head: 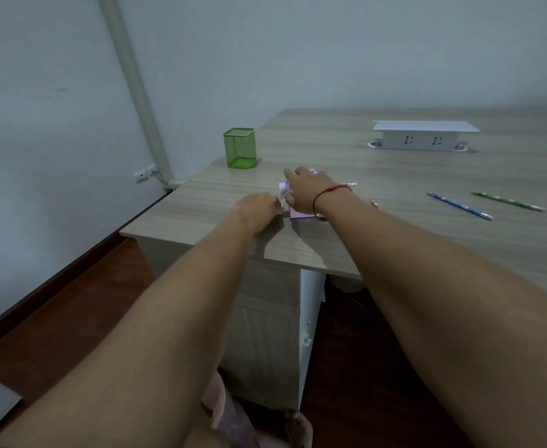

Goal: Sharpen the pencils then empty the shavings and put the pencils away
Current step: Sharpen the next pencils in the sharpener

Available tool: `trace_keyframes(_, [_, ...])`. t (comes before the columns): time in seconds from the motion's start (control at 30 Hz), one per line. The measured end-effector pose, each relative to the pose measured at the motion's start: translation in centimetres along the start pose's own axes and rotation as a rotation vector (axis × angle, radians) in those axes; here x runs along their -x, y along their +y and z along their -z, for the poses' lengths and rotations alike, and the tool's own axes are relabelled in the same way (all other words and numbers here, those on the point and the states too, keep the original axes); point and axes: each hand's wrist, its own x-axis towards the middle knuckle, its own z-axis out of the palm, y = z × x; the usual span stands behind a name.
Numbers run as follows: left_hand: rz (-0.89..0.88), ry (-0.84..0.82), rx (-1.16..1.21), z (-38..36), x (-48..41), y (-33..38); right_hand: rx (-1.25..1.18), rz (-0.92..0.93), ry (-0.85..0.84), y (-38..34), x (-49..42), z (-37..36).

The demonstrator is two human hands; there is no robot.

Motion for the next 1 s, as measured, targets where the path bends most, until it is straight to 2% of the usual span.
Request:
trace_keyframes(0.23, [0.017, 0.033, 0.057, -0.6, -0.9, -0.3, -0.044, 0.005, 0.04, 0.5, 0.6, -0.6])
trace_keyframes(0.3, [0.003, 0.056, 0.095, -0.6, -0.5, -0.4, -0.234, 0.01, 0.058, 1.6, 1.5, -0.6])
trace_keyframes(0.37, [-0.004, 0.081, 0.131, -0.6, 0.0, -0.4, -0.47, -0.068, 0.119, 2.8, 2.3, -0.2])
trace_keyframes(0.4, [-0.009, 0.088, 0.139, -0.6, 0.2, -0.4, -0.51, -0.12, 0.132, 3.3, 2.6, 0.0])
trace_keyframes(0.53, [0.013, 0.069, 0.127, -0.3, 0.8, -0.1, -0.236, -0.216, 0.002, 4.1, 3.0, 0.7])
trace_keyframes(0.6, [0.019, 0.11, 0.143, 0.1, 1.1, 0.0, -0.134, -0.222, -0.006, 4.0, 2.8, 1.1])
trace_keyframes(0.8, [0.109, 0.4, 0.378, 3.2, 0.2, 1.7, -0.159, -0.206, -0.013, 3.9, 2.3, 1.2])
trace_keyframes(0.87, [0.077, 0.409, 0.522, 3.8, -0.9, 2.7, -0.171, -0.195, 0.003, 4.1, 2.3, 0.8])
trace_keyframes(0.93, [0.072, 0.348, 0.622, 3.3, -1.8, 3.7, -0.175, -0.19, 0.002, 4.1, 2.4, 0.7])
trace_keyframes(1.0, [0.144, 0.346, 0.702, 2.0, -2.1, 4.6, -0.161, -0.183, -0.013, 4.1, 2.5, 0.7])
